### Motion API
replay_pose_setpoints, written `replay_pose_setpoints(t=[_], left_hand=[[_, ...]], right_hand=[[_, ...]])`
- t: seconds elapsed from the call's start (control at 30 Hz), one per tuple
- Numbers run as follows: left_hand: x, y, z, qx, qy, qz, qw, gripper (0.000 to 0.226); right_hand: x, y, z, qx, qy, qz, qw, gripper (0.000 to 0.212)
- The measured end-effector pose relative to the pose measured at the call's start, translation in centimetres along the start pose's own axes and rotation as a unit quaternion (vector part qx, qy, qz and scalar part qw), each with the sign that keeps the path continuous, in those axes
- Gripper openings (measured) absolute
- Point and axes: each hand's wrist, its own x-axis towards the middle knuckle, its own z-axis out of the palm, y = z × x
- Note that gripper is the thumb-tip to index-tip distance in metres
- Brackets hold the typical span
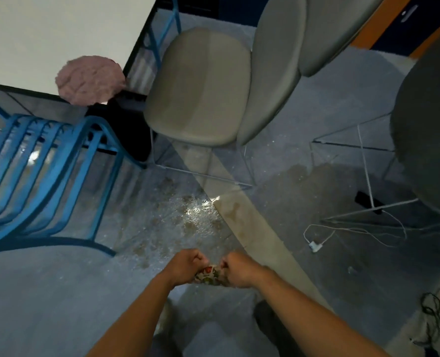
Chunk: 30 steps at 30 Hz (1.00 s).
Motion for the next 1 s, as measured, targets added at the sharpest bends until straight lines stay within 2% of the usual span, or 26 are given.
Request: replay_pose_setpoints(t=[0.13, 0.23, 0.3, 0.4, 0.53, 0.67, 0.83, 0.9, 1.0], left_hand=[[6.2, 1.5, 5.0, -0.011, 0.011, -0.012, 1.0, 0.015], [11.7, 2.4, 8.3, 0.012, 0.019, -0.01, 1.0, 0.025], [15.8, 2.5, 9.8, 0.025, 0.02, -0.014, 0.999, 0.02], [23.0, 1.8, 11.7, 0.037, 0.017, 0.002, 0.999, 0.013], [32.6, 0.5, 13.2, 0.064, 0.028, 0.05, 0.996, 0.014], [39.9, -3.2, 14.9, 0.094, 0.032, 0.112, 0.989, 0.017], [44.4, -11.0, 19.5, 0.186, -0.031, 0.131, 0.973, 0.013], [46.0, -13.7, 21.8, 0.243, 0.024, 0.158, 0.957, 0.018], [49.9, -15.1, 24.3, 0.321, 0.154, 0.234, 0.905, 0.056]], right_hand=[[4.6, 7.3, -1.1, -0.019, -0.004, 0.003, 1.0, 0.021], [8.6, 12.1, -1.6, -0.011, -0.006, 0.004, 1.0, 0.017], [11.7, 14.8, -1.6, -0.015, -0.004, 0.008, 1.0, 0.016], [17.0, 18.6, -1.4, -0.02, 0.014, 0.015, 1.0, 0.013], [24.5, 23.5, -0.8, 0.007, 0.06, 0.042, 0.997, 0.019], [30.3, 27.5, 1.9, 0.049, 0.11, 0.049, 0.992, 0.014], [34.8, 31.8, 9.0, 0.011, 0.071, 0.067, 0.995, 0.02], [36.3, 33.6, 10.9, 0.021, 0.096, 0.078, 0.992, 0.022], [38.2, 36.3, 11.8, 0.013, 0.179, 0.074, 0.981, 0.039]])
